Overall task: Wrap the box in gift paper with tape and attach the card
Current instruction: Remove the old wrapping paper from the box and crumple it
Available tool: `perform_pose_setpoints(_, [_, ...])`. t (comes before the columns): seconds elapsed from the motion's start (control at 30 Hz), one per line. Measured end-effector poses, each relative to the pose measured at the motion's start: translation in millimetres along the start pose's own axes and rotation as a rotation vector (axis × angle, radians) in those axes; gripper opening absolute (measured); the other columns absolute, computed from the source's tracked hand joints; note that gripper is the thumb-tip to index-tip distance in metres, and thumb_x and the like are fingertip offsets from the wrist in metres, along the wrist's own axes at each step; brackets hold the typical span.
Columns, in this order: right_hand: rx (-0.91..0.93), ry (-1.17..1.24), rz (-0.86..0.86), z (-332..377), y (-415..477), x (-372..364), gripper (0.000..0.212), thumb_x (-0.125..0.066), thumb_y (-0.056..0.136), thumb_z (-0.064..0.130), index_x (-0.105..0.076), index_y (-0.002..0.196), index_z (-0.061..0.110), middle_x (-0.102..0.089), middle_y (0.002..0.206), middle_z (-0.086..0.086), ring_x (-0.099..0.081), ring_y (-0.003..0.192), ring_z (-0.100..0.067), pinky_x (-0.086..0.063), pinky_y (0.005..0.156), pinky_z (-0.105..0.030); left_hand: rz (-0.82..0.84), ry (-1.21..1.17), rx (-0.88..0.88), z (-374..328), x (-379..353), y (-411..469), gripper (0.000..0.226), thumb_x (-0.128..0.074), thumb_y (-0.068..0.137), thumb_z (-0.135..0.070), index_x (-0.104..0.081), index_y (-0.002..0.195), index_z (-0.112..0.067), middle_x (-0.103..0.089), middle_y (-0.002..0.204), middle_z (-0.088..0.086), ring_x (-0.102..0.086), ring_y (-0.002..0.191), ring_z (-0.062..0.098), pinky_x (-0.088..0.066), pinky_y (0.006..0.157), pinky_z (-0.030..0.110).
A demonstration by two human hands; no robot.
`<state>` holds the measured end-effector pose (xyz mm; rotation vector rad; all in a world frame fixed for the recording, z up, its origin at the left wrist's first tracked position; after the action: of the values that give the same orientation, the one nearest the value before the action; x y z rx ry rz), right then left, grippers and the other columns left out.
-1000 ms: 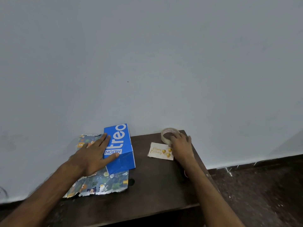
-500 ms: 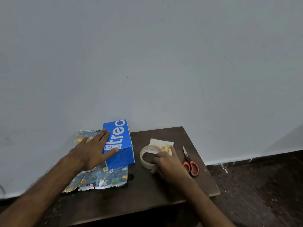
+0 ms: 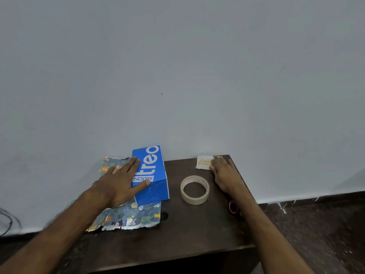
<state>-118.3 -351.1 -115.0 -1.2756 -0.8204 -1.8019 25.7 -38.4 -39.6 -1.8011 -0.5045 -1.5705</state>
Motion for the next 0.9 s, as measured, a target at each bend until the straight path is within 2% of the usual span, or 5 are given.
perform_pose_setpoints(0.23, [0.451,0.046,0.197,59,-57,11,0.041,-0.050,0.095,0.053,-0.056,0.130,0.034,-0.051,0.142,0.015,-0.045,0.128,-0.005,-0.027,0.113,-0.036,0.001,-0.004,0.000,-2,1,-2,0.086,-0.021,0.096,-0.068,0.015,0.158,-0.022,0.017,0.167,-0.005,-0.006,0.155,0.012,-0.004,0.127,0.041])
perform_pose_setpoints(0.53, [0.208,0.044,0.047,17,-55,6,0.024,-0.054,0.096,0.027,-0.063,0.117,0.032,-0.063,0.123,0.012,-0.051,0.119,-0.017,-0.047,0.096,-0.039,-0.052,-0.121,-0.010,0,-4,-6,0.142,0.018,0.041,-0.102,0.014,0.159,-0.023,0.017,0.167,-0.007,-0.009,0.154,0.012,-0.005,0.127,0.041])
perform_pose_setpoints(0.67, [0.110,0.380,-0.155,55,-55,18,0.043,-0.063,0.094,0.034,-0.054,0.136,0.026,-0.056,0.137,0.011,-0.049,0.128,-0.012,-0.041,0.104,-0.029,-0.096,-0.367,-0.054,-2,-15,-3,0.096,-0.027,0.088,-0.076,0.015,0.159,-0.024,0.021,0.165,-0.012,-0.013,0.153,0.012,-0.015,0.126,0.037])
perform_pose_setpoints(0.77, [0.055,0.817,-0.047,117,-59,17,0.060,-0.052,0.096,0.053,-0.038,0.150,0.029,-0.046,0.145,0.012,-0.041,0.135,-0.007,-0.036,0.111,-0.030,-0.168,-0.788,-0.063,-6,-28,-2,0.102,-0.044,0.089,-0.064,0.026,0.153,-0.028,0.029,0.159,-0.015,0.003,0.154,0.012,-0.012,0.126,0.039])
perform_pose_setpoints(0.9, [0.102,1.039,0.126,158,-59,-3,0.056,-0.049,0.091,0.063,-0.026,0.141,0.052,-0.046,0.146,0.021,-0.050,0.129,-0.002,-0.042,0.110,-0.034,-0.168,-1.213,0.047,-17,-46,1,0.080,-0.045,0.086,-0.072,-0.027,0.151,-0.029,-0.047,0.152,-0.004,-0.056,0.129,0.015,-0.050,0.102,0.033])
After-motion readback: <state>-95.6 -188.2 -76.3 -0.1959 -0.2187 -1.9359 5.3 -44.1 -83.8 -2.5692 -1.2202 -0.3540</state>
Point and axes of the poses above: each hand's wrist, its own y-axis towards the middle knuckle, its own x-axis out of the back of the hand, z = x × y, the point moved 1 cm from there along y, towards the middle knuckle
